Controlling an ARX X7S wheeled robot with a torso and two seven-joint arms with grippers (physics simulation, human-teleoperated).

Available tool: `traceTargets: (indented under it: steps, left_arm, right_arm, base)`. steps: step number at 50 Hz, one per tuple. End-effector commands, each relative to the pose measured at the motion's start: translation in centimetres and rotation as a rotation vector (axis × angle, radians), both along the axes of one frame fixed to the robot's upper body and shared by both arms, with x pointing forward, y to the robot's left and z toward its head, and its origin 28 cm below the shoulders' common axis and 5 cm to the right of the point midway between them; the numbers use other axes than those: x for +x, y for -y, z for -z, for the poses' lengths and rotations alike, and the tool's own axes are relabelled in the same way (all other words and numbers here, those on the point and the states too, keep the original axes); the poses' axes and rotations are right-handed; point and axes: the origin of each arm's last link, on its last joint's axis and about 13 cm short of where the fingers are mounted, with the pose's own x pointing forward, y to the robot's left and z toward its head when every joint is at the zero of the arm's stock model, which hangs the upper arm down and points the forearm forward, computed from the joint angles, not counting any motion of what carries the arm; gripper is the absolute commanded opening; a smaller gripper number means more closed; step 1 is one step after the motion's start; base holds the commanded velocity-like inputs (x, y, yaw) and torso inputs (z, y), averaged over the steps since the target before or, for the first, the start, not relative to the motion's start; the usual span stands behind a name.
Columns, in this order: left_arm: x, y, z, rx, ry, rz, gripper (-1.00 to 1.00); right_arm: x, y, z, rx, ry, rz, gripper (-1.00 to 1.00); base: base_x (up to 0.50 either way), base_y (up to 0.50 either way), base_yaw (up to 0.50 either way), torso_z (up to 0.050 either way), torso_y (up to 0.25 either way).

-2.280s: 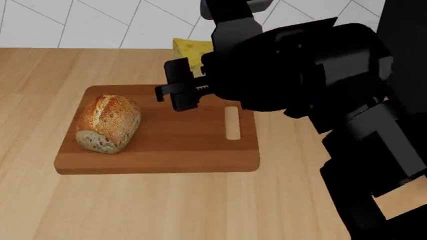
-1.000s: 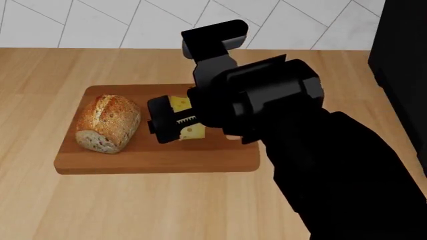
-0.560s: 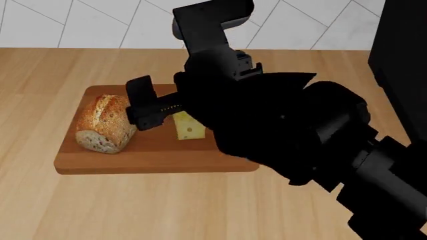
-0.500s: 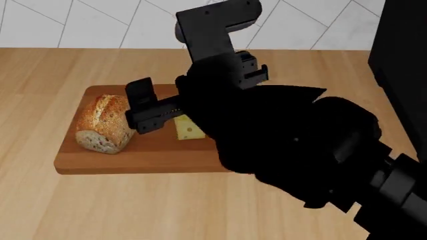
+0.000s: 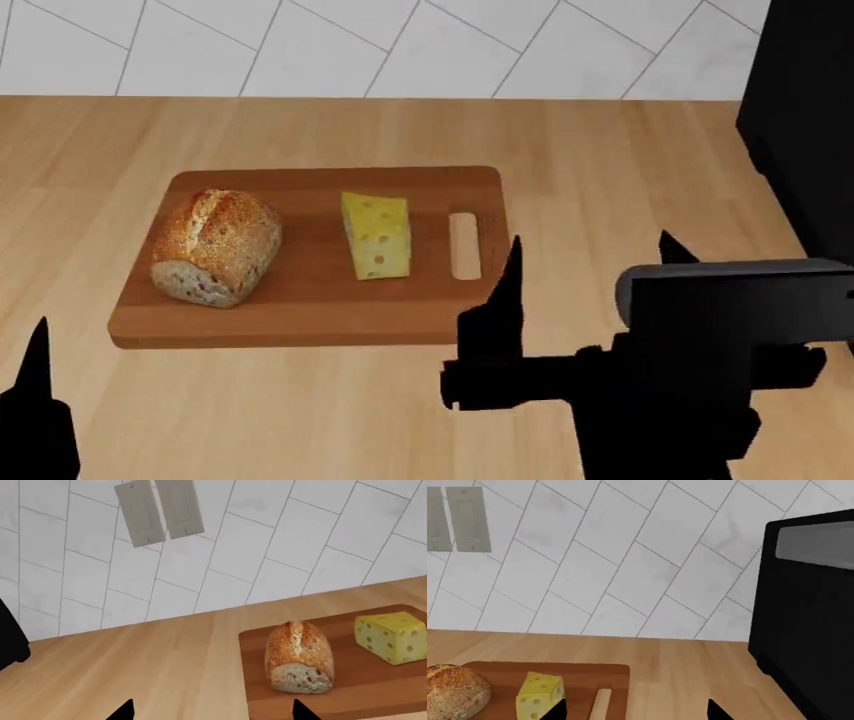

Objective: Place the bread and cheese on the cutting board.

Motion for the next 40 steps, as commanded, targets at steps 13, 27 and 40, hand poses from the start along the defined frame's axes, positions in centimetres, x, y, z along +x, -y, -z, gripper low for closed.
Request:
traceTargets:
  steps: [13,27,40]
  left_arm:
    - [-0.1,0.4,-1.3,-0.006,0.007,0.025,1.0]
    - [-1.0,0.0,-2.8,0.099,0.058,0.015,1.0]
    - [-2.8,0.9,-3.3,0.198,0.066,0.071,1.0]
  right_arm:
    - [-2.9,2.6,2.0,0.027,0.081,0.131,1.0]
    - [-2.6,4.2,-2.3,-0.07,0.063,0.124,1.0]
    - [-1.0,6.4,-11.7,-0.11,0.098,0.087,1.0]
  base:
    - [0.0,0.0,0.0,0.0,0.0]
    - [0.0,0.0,0.0,0.0,0.0]
    - [0.0,0.0,0.0,0.0,0.0]
